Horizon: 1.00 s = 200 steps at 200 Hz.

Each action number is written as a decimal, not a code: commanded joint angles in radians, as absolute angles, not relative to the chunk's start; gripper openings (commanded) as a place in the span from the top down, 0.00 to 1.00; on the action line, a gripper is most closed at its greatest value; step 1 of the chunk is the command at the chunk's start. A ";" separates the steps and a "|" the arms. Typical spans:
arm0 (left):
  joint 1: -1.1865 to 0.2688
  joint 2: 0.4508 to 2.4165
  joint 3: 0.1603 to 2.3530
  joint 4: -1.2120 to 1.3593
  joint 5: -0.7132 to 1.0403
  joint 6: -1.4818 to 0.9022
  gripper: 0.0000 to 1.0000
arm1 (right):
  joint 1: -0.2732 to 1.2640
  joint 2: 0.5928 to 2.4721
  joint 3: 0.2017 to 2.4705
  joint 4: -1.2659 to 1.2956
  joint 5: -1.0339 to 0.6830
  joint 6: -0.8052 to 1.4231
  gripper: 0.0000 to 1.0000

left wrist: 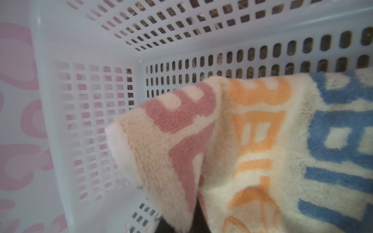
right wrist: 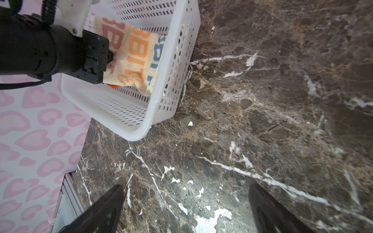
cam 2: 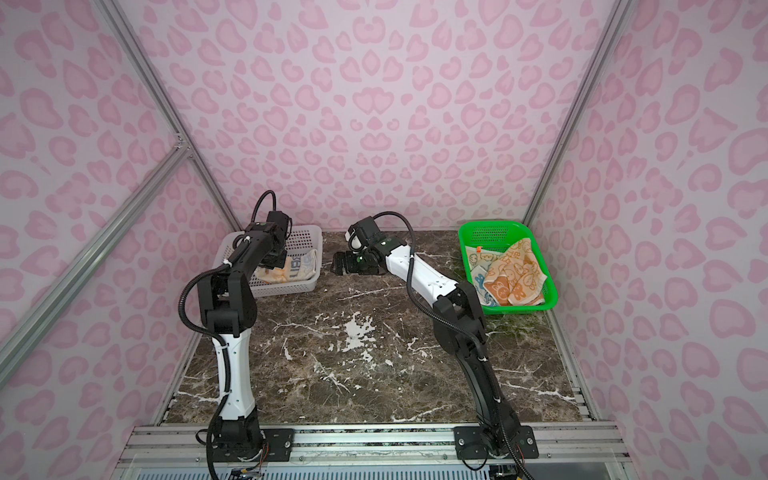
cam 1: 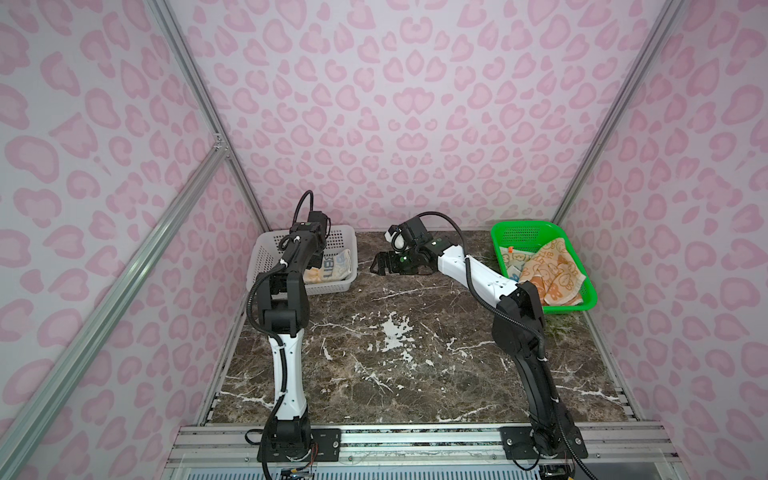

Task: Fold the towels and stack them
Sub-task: 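Lower the folded RABBIT towel into the white basket with the left gripper, then open the left gripper over the basket while the right moves to the green basket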

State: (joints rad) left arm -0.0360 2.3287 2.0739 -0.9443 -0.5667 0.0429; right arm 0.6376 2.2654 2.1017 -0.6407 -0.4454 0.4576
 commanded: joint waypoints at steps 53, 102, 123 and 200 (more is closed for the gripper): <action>-0.034 2.332 2.004 -0.762 -0.688 0.178 0.96 | 0.631 2.247 2.067 -0.620 -0.455 0.460 0.02; -0.027 2.327 2.008 -0.741 -0.680 0.202 0.96 | 0.625 2.249 2.056 -0.614 -0.456 0.459 0.02; -0.025 2.323 1.975 -0.726 -0.675 0.199 0.96 | 0.623 2.253 2.056 -0.608 -0.460 0.463 0.02; 0.014 2.310 1.956 -0.711 -0.673 0.182 0.96 | 0.624 2.256 2.050 -0.599 -0.463 0.471 0.02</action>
